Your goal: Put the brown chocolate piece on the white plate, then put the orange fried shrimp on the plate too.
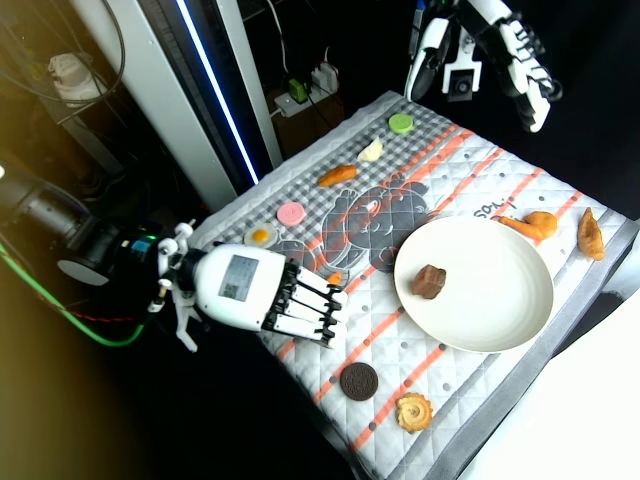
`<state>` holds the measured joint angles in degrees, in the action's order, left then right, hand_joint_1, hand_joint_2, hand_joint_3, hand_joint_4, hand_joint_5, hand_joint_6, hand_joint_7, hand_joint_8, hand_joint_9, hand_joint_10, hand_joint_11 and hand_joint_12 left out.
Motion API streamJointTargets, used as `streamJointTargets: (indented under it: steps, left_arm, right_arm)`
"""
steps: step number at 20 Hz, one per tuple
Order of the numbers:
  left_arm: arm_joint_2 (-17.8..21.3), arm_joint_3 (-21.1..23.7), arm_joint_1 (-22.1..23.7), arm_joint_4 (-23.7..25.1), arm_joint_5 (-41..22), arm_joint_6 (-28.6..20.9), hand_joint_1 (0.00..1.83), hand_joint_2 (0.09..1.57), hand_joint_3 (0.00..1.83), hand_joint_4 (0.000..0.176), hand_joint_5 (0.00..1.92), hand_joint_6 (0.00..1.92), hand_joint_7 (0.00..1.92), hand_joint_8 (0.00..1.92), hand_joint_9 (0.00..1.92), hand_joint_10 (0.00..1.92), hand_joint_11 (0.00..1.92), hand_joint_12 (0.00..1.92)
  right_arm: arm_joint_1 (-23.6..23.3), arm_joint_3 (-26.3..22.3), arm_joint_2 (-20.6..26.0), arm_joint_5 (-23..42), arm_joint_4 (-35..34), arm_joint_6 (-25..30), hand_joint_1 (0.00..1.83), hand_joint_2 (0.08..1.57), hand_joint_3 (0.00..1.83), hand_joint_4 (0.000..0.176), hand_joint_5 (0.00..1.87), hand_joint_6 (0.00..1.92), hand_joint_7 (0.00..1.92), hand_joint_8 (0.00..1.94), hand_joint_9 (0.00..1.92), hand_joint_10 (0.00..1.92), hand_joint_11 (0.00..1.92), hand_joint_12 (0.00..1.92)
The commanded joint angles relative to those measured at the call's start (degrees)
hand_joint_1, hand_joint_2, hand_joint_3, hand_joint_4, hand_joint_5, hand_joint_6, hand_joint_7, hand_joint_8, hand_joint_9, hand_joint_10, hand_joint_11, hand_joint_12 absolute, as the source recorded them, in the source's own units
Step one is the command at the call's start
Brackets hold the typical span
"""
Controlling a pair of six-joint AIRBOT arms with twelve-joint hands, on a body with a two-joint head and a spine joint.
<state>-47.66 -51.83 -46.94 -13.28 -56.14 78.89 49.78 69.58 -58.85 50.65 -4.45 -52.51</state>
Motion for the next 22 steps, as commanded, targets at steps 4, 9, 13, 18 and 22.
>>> streamJointTargets:
  steps: [4,9,13,18,22]
  left_arm:
    - [0.77,0.12,-1.93,0.52,-11.35,-4.91,0.85,0.86,0.0,0.111,0.16,0.0,0.19,0.0,0.2,0.01,0.0,0.77]
    - [0.81,0.12,-2.75,0.13,-11.93,-5.78,0.86,0.87,0.0,0.087,0.15,0.0,0.2,0.0,0.2,0.0,0.0,0.74]
    - [0.79,0.12,-2.87,-0.07,-11.9,-5.79,0.85,0.88,0.0,0.085,0.18,0.01,0.2,0.0,0.2,0.01,0.0,0.68]
    - [0.79,0.11,-3.32,-0.4,-12.12,-5.97,0.88,0.87,0.0,0.083,0.23,0.01,0.21,0.0,0.2,0.0,0.0,0.58]
    - [0.73,0.04,-3.31,-0.4,-12.09,-5.97,0.96,0.86,0.0,0.082,0.24,0.01,0.21,0.0,0.18,0.0,0.0,0.62]
  right_arm:
    - [-0.33,0.63,0.13,2.94,-0.8,-0.38,1.22,1.14,0.01,0.0,0.83,1.16,1.02,1.0,1.04,0.7,0.77,1.39]
    - [-0.34,0.59,-0.03,2.75,-0.76,-0.38,1.23,1.12,0.0,0.0,0.88,1.12,1.06,0.92,0.98,1.04,0.84,1.47]
    - [-0.52,0.41,-0.01,2.78,-0.05,-0.38,1.23,1.11,0.0,0.0,0.92,1.05,1.07,0.93,0.99,1.03,0.83,1.45]
    - [-6.23,-0.53,1.19,2.85,6.62,-0.38,1.21,1.07,0.0,0.0,1.07,0.82,1.04,1.22,0.99,1.45,0.86,1.74]
    - [-13.0,0.18,-0.34,2.82,11.13,-0.84,1.26,1.08,0.0,0.0,1.03,0.79,1.09,1.04,1.09,1.29,0.94,1.66]
